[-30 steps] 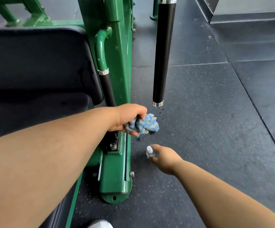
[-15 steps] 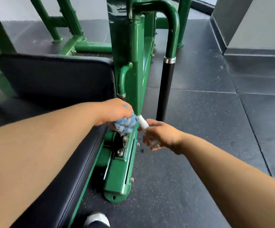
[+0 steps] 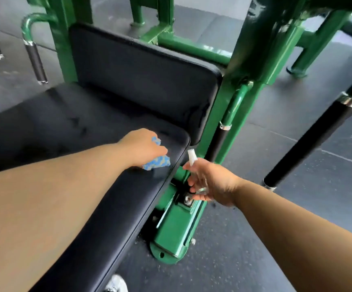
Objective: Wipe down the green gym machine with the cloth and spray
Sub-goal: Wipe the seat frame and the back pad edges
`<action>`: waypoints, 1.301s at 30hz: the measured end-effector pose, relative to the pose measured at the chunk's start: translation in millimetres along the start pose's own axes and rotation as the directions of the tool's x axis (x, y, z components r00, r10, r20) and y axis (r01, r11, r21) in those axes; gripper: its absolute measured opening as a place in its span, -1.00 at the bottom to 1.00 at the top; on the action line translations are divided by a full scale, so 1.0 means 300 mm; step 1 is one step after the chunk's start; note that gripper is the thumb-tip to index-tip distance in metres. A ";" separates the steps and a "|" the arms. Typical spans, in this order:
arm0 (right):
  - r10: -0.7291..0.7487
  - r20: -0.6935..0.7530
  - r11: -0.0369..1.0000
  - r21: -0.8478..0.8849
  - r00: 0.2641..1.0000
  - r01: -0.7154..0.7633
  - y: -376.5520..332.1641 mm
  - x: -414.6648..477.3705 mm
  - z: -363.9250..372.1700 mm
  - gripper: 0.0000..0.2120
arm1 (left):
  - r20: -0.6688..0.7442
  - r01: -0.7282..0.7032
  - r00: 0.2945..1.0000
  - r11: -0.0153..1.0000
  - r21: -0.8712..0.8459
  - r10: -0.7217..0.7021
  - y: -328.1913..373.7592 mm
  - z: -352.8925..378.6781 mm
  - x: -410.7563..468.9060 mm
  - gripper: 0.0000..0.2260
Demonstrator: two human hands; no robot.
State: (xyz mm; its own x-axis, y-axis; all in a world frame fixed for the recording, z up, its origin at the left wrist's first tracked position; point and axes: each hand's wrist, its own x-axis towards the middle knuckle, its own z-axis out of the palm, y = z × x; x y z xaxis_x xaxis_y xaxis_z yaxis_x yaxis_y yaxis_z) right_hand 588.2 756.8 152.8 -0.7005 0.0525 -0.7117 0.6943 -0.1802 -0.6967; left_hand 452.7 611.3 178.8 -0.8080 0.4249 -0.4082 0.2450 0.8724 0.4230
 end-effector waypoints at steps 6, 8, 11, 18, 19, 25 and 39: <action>0.070 -0.084 0.993 -0.094 0.994 -0.078 -0.049 0.106 -0.017 -0.38 | -0.156 0.180 0.963 0.957 -0.227 -0.219 -0.066 0.067 0.073 -0.83; 0.081 -0.075 0.996 -0.039 0.994 -0.084 0.003 0.145 -0.036 -0.40 | -0.242 0.206 0.933 0.948 -0.243 -0.265 -0.062 0.092 0.082 -0.82; 0.068 -0.023 0.989 0.133 0.997 -0.065 0.109 0.174 -0.059 -0.46 | -0.386 0.244 0.870 0.948 -0.206 -0.308 -0.045 0.129 0.078 -0.81; -0.108 0.200 0.952 0.304 0.974 0.043 0.138 0.169 -0.090 -0.86 | -0.489 0.364 0.763 0.906 -0.216 -0.423 0.002 0.227 -0.154 -0.80; -0.128 0.199 0.969 0.236 0.972 0.079 0.158 0.160 -0.103 -0.91 | -0.497 0.379 0.745 0.895 -0.234 -0.445 0.001 0.243 -0.181 -0.80; -0.329 0.076 0.930 -0.145 0.941 0.336 0.183 0.177 -0.111 -0.84 | -0.605 0.325 0.634 0.876 -0.358 -0.482 -0.039 0.310 -0.264 -0.83; -0.205 -0.221 0.978 -0.083 0.953 0.191 0.168 0.164 0.004 -0.39 | -0.593 0.135 0.716 0.906 -0.401 -0.369 -0.093 0.333 -0.472 -0.83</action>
State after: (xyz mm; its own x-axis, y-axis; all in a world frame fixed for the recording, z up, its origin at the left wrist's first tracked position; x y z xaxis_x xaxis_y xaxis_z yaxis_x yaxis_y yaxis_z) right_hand 588.6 749.0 82.7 -0.7741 0.3041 -0.5553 0.5585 -0.0850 -0.8251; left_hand 613.9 551.0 143.9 -0.9864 -0.1613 0.0309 -0.1024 0.7508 0.6526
